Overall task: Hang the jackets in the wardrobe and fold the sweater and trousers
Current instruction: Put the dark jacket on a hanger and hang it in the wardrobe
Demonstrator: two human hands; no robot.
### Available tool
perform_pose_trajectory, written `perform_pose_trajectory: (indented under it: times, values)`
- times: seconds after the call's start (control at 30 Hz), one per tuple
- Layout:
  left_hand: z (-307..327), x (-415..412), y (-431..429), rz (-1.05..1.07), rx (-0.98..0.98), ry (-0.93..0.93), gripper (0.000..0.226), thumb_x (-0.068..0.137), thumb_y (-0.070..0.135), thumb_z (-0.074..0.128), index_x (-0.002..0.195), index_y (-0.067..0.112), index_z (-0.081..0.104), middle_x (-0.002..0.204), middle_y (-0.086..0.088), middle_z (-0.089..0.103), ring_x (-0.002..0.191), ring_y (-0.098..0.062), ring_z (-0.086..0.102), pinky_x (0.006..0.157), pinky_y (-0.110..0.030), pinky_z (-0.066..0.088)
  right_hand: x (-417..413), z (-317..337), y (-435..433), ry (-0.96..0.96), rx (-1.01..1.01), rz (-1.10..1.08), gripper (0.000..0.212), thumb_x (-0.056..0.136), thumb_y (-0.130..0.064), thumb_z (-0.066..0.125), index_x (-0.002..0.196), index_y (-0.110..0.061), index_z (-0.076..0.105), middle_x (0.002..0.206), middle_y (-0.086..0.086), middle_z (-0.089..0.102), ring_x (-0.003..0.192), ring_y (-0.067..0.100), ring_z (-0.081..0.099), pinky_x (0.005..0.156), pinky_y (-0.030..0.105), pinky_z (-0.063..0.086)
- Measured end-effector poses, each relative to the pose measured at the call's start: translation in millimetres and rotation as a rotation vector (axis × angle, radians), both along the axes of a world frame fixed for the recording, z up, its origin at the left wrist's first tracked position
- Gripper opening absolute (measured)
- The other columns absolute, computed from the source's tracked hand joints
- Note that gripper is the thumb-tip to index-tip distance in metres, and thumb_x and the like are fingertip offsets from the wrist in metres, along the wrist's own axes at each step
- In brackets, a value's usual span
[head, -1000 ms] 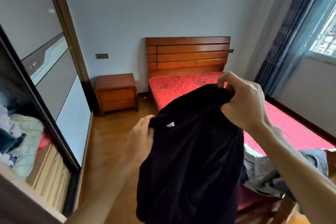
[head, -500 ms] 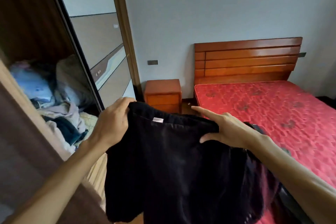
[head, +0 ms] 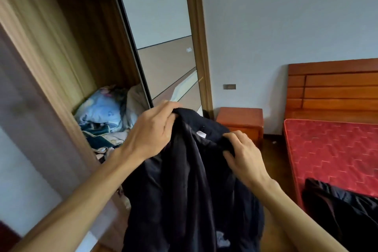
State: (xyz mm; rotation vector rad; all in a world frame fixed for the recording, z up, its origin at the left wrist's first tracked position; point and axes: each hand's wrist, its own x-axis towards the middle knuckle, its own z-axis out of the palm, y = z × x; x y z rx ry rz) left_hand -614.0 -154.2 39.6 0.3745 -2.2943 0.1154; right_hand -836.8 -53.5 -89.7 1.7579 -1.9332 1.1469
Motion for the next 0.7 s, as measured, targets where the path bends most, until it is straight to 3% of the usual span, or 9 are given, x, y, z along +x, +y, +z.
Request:
perform_pose_trajectory:
  times: [0.1, 0.37, 0.5, 0.57, 0.63, 0.7]
  values:
    - [8.5, 15.8, -23.5, 0.127, -0.115, -0.117, 0.015, 0.095, 0.022, 0.057, 0.105, 0.014, 0.065, 0.101, 0.002, 0.072, 0.081, -0.021, 0.07, 0.068, -0.041, 0.058, -31.2, -6.5, -24.8, -0.016, 0.156, 0.039, 0.039, 0.078, -0.007, 0.067, 0.115, -0.016, 0.06, 0.108, 0.001, 0.065, 0.097, 0.028, 0.061, 0.067, 0.037, 0.05]
    - [0.4, 30.6, -71.2, 0.283, -0.221, -0.22, 0.03, 0.095, 0.039, 0.056, 0.09, 0.013, 0.069, 0.081, 0.001, 0.07, 0.068, -0.023, 0.069, 0.055, -0.04, 0.056, -67.9, -14.0, -72.6, -0.068, 0.402, 0.133, 0.029, 0.068, -0.009, 0.061, 0.093, -0.023, 0.059, 0.088, -0.005, 0.059, 0.086, 0.029, 0.061, 0.061, 0.039, 0.049]
    - [-21.2, 43.1, -104.7, 0.391, -0.107, -0.264, 0.057, 0.08, 0.072, 0.056, 0.074, 0.016, 0.06, 0.067, 0.005, 0.06, 0.063, -0.019, 0.063, 0.055, -0.037, 0.049, -80.5, 22.9, -108.8, -0.189, 0.324, 0.052, 0.028, 0.066, -0.004, 0.06, 0.068, -0.028, 0.047, 0.074, -0.001, 0.057, 0.075, 0.031, 0.056, 0.061, 0.033, 0.039]
    - [-35.4, 55.7, -126.2, 0.436, 0.051, -0.314, 0.063, 0.061, 0.081, 0.066, 0.07, 0.021, 0.048, 0.062, 0.009, 0.051, 0.061, -0.017, 0.056, 0.054, -0.036, 0.045, -86.1, 47.4, -128.5, -0.174, 0.282, 0.02, 0.02, 0.067, -0.007, 0.059, 0.072, -0.026, 0.055, 0.079, 0.001, 0.065, 0.076, 0.03, 0.057, 0.064, 0.032, 0.042]
    - [-48.8, 67.3, -149.2, 0.435, 0.101, -0.311, 0.055, 0.061, 0.074, 0.073, 0.074, 0.029, 0.045, 0.066, 0.013, 0.049, 0.063, -0.017, 0.055, 0.052, -0.031, 0.042, -92.0, 69.9, -147.6, -0.065, 0.157, -0.021, 0.027, 0.065, -0.01, 0.059, 0.087, -0.023, 0.068, 0.089, 0.003, 0.071, 0.083, 0.033, 0.063, 0.07, 0.036, 0.05]
    - [-58.1, 72.7, -172.6, 0.455, 0.089, -0.249, 0.036, 0.076, 0.052, 0.077, 0.086, 0.026, 0.054, 0.079, 0.011, 0.052, 0.07, -0.021, 0.06, 0.056, -0.033, 0.045, -100.3, 87.2, -165.8, -0.002, -0.047, -0.058, 0.039, 0.06, -0.011, 0.056, 0.094, -0.021, 0.073, 0.093, 0.003, 0.072, 0.088, 0.032, 0.065, 0.071, 0.035, 0.05]
